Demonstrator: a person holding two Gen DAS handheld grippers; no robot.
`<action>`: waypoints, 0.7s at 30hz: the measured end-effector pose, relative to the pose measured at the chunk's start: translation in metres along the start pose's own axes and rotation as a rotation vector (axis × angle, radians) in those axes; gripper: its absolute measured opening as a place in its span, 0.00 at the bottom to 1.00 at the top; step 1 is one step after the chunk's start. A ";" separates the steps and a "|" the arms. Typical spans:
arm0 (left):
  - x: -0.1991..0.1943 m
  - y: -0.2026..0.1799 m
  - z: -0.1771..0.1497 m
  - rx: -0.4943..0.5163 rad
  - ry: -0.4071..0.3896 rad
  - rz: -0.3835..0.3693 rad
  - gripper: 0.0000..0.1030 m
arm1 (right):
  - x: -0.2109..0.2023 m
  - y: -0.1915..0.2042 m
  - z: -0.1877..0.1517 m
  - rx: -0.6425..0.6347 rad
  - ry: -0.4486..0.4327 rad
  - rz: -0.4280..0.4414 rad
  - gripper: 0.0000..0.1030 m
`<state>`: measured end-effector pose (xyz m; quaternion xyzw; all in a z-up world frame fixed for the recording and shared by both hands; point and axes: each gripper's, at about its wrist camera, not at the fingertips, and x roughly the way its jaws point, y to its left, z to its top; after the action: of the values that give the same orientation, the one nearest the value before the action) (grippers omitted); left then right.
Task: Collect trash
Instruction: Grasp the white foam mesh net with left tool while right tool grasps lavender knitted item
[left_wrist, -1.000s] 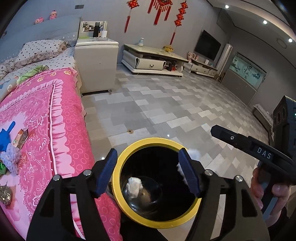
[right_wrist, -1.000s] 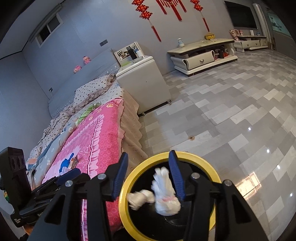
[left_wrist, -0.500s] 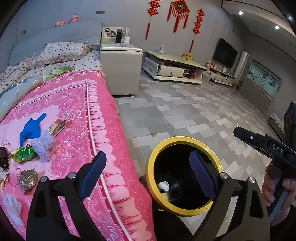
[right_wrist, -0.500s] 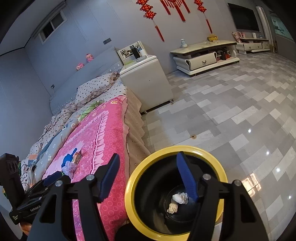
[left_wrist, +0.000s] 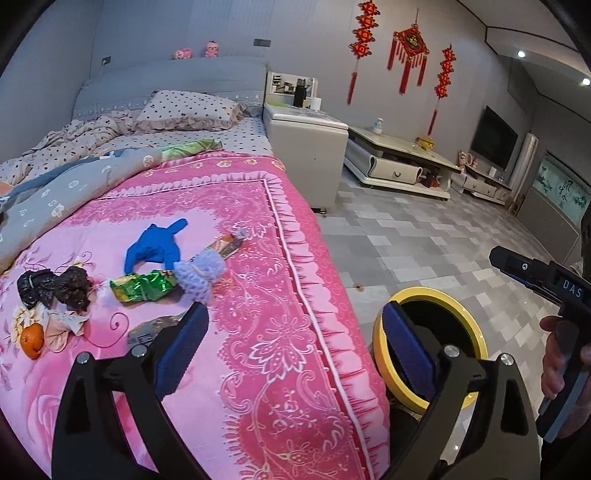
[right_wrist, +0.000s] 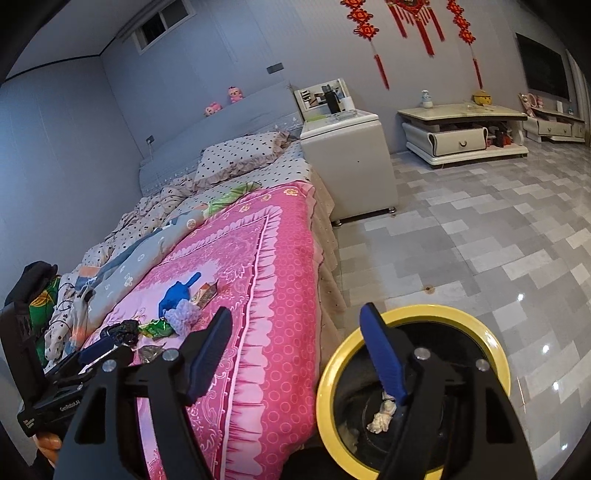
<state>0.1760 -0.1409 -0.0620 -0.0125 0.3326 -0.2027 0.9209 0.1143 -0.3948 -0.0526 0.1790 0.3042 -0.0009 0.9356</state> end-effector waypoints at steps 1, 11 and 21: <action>-0.005 0.008 -0.001 -0.008 -0.005 0.014 0.88 | 0.002 0.006 0.002 -0.012 0.001 0.006 0.66; -0.039 0.078 -0.019 -0.082 -0.024 0.138 0.88 | 0.036 0.069 0.018 -0.080 0.032 0.093 0.74; -0.049 0.134 -0.042 -0.132 0.003 0.230 0.88 | 0.097 0.132 0.020 -0.167 0.111 0.135 0.79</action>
<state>0.1651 0.0052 -0.0860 -0.0344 0.3460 -0.0734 0.9347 0.2196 -0.2678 -0.0487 0.1204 0.3420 0.0975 0.9268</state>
